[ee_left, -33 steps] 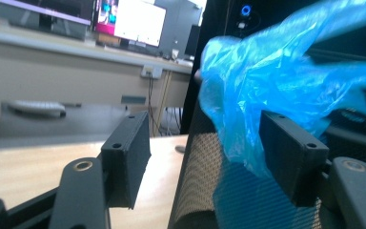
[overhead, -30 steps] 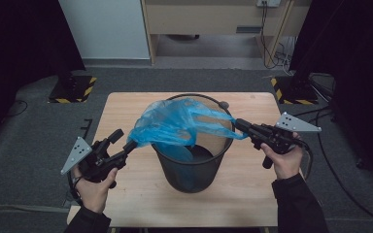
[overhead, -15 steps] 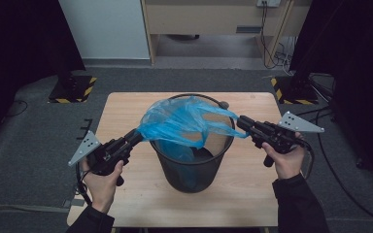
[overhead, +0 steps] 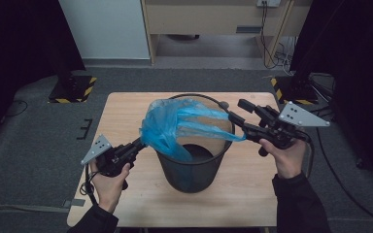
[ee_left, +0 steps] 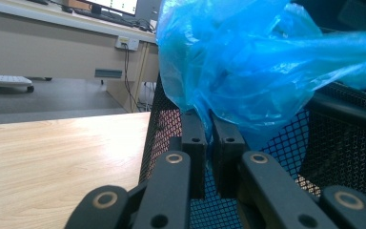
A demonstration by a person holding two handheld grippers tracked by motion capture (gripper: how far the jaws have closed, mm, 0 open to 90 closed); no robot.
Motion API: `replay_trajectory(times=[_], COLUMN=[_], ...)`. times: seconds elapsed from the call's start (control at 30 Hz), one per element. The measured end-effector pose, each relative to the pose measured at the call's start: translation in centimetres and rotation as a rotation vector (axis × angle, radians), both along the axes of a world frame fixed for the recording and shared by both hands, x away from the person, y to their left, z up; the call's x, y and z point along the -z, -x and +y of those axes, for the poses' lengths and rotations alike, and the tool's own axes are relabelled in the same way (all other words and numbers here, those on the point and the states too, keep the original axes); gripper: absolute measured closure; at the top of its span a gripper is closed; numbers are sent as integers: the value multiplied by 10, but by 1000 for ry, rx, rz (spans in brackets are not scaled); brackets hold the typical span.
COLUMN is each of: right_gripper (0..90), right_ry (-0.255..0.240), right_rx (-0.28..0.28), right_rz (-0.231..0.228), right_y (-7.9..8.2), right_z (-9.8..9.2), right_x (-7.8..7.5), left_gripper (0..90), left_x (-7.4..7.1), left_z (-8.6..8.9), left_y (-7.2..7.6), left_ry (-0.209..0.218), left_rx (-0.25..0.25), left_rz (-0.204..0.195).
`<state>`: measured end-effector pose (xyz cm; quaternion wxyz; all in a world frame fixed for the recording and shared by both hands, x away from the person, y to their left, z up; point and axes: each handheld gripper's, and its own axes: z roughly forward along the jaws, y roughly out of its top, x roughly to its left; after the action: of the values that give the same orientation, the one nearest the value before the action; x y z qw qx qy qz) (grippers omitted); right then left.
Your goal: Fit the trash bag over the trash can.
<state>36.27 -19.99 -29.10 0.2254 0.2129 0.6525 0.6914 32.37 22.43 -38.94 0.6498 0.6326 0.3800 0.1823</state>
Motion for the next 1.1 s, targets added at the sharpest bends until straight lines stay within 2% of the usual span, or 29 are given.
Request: replay_trajectory(times=[0.1, 0.17, 0.3, 0.43, 0.57, 0.67, 0.73, 0.8, 0.9, 0.93, 1.03, 1.1], right_gripper=[401, 381, 349, 327, 319, 314, 319, 356, 526, 615, 835, 899], right_ry=[31, 34, 54, 113, 176, 198, 237, 276, 278, 274, 279, 277], right_rx=[-26, -47, -115, -183, -202, -235, -247, -264, -294, -283, -259, -230], right_rz=[-31, -52, -62, -46, -34, -29, -31, -30, 11, 13, 89, 139], right_y=[-7, -11, -20, -30, -42, -50, -56, -60, -67, -70, -75, -79], right_z=[20, 31, 58, 89, 113, 130, 142, 153, 164, 167, 171, 172], right_x=[-14, -23, -39, -38, -34, -35, -35, -34, -33, -33, -32, -33], left_gripper=[851, 851, 846, 835, 822, 813, 809, 805, 802, 802, 802, 802], left_x=[1, 2, 3, 4, 4, 5, 5, 4, 4, 4, 4, 3], left_z=[0, 0, 0, 0, 1, 1, 1, 1, 2, 2, 3, 5], left_y=[-1, -2, -4, -5, -7, -8, -9, -9, -9, -9, -9, -9], left_ry=[5, 11, 18, 28, 25, 34, 35, 33, 35, 35, 40, 43], left_rx=[6, 14, 26, 32, 35, 41, 43, 43, 39, 40, 39, 36], left_rz=[4, 7, 18, 24, 26, 28, 29, 27, 26, 26, 24, 22])
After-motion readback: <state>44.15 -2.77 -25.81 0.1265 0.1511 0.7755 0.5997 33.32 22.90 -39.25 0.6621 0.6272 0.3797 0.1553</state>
